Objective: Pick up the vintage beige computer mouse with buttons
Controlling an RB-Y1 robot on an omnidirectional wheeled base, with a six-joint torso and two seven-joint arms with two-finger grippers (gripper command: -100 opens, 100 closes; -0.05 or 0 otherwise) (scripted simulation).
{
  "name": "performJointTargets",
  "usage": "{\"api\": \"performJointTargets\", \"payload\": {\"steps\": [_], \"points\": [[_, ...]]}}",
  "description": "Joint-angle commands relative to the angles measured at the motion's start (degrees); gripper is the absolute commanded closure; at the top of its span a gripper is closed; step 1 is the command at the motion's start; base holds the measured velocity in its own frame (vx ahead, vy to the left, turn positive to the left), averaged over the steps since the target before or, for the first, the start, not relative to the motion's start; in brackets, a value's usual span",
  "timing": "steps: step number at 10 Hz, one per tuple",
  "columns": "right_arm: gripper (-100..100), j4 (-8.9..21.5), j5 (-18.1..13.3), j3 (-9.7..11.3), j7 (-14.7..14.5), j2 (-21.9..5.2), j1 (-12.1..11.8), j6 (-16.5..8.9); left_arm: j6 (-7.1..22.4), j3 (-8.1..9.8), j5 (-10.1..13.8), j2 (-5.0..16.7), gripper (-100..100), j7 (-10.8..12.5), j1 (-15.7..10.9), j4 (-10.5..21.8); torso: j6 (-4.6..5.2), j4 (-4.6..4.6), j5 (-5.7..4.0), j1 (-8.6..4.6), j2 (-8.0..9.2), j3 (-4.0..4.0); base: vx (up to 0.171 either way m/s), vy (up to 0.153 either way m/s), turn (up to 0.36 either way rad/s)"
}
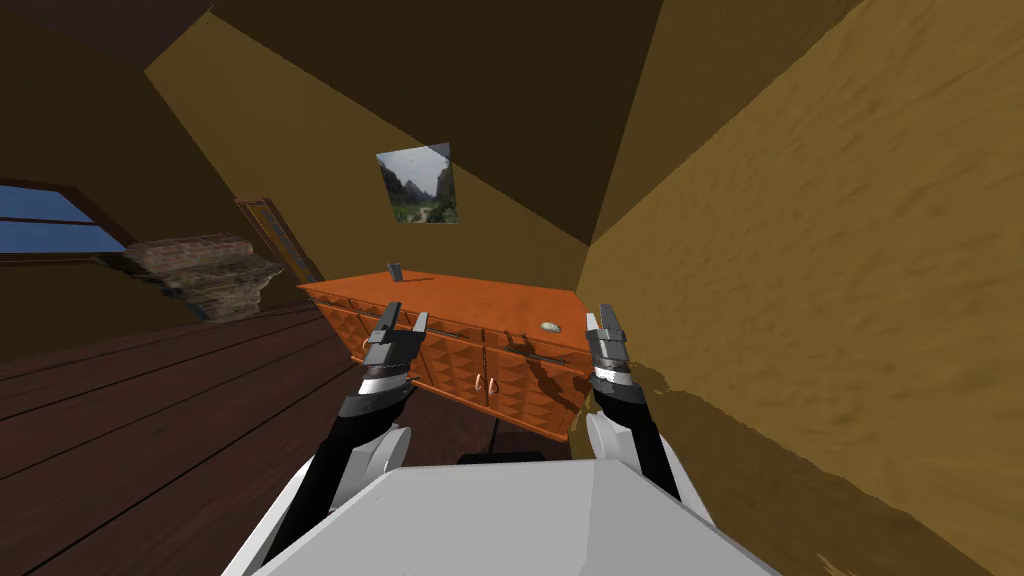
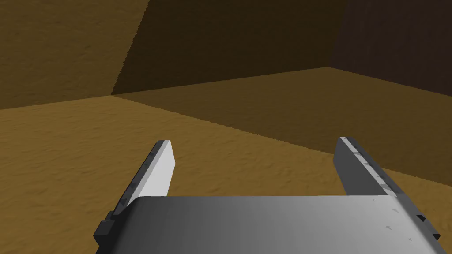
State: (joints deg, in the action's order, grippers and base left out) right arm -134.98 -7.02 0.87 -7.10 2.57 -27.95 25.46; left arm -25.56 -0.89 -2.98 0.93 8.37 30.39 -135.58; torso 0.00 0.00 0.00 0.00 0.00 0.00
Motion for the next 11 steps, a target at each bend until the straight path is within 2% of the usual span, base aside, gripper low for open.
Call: {"api": "performJointTargets", "payload": {"steps": [1, 4, 5, 7, 8, 9, 10, 11], "points": [[-100, 0.5, 0.2, -0.9, 0.2, -2.2, -0.1, 0.5, 0.0, 0.0, 0.0, 0.0, 0, 0.0, 0.0, 0.0, 0.0, 0.0, 0.0, 0.0, 0.0, 0.0, 0.003, 0.023, 0.054], [-100, 2.5, 1.1, -4.2, 1.1, -7.6, -0.6, 2.2, 0.0, -0.01, 0.0, 0.0, 0, 0.0, 0.0, 0.0, -0.01, -0.01, 0.06, 0.26, -0.04, -0.02, 0.012, 0.075, 0.101], [-100, 2.5, 1.1, -4.2, 1.1, -8.3, -0.6, 2.2, 0.0, -0.01, 0.0, 0.0, 0, 0.0, 0.0, 0.0, -0.01, -0.01, 0.07, 0.29, -0.06, -0.04, 0.01, 0.055, 0.039], [-100, 4.7, 1.7, -7.2, 2.0, -12.2, -1.2, 3.9, 0.0, -0.01, 0.0, 0.0, 0, 0.0, 0.0, 0.0, -0.01, -0.01, 0.05, 0.2, -0.04, -0.02, 0.015, 0.069, 0.127], [-100, 4.7, 1.7, -7.2, 2.0, -13.4, -1.2, 3.9, 0.0, -0.01, 0.0, 0.0, 0, 0.0, 0.0, 0.0, -0.01, -0.01, 0.06, 0.26, -0.06, -0.03, 0.014, 0.066, 0.056], [-100, 6.0, 1.9, -8.9, 2.5, -15.4, -1.6, 4.8, 0.0, 0.0, 0.0, 0.0, 0, 0.0, 0.0, 0.0, 0.0, -0.01, 0.06, 0.23, -0.05, -0.03, 0.008, 0.065, 0.1], [-100, 6.0, 1.9, -8.9, 2.5, -16.3, -1.6, 4.8, 0.0, -0.01, 0.0, 0.0, 0, 0.0, 0.0, 0.0, -0.01, -0.01, 0.05, 0.22, -0.03, -0.02, 0.008, 0.054, 0.063], [-100, 7.4, 2.1, -10.6, 3.1, -18.5, -2.0, 5.9, 0.0, 0.0, 0.0, 0.0, 0, 0.0, 0.0, 0.0, 0.0, 0.0, 0.05, 0.2, -0.02, -0.01, 0.013, 0.074, 0.121]]}}
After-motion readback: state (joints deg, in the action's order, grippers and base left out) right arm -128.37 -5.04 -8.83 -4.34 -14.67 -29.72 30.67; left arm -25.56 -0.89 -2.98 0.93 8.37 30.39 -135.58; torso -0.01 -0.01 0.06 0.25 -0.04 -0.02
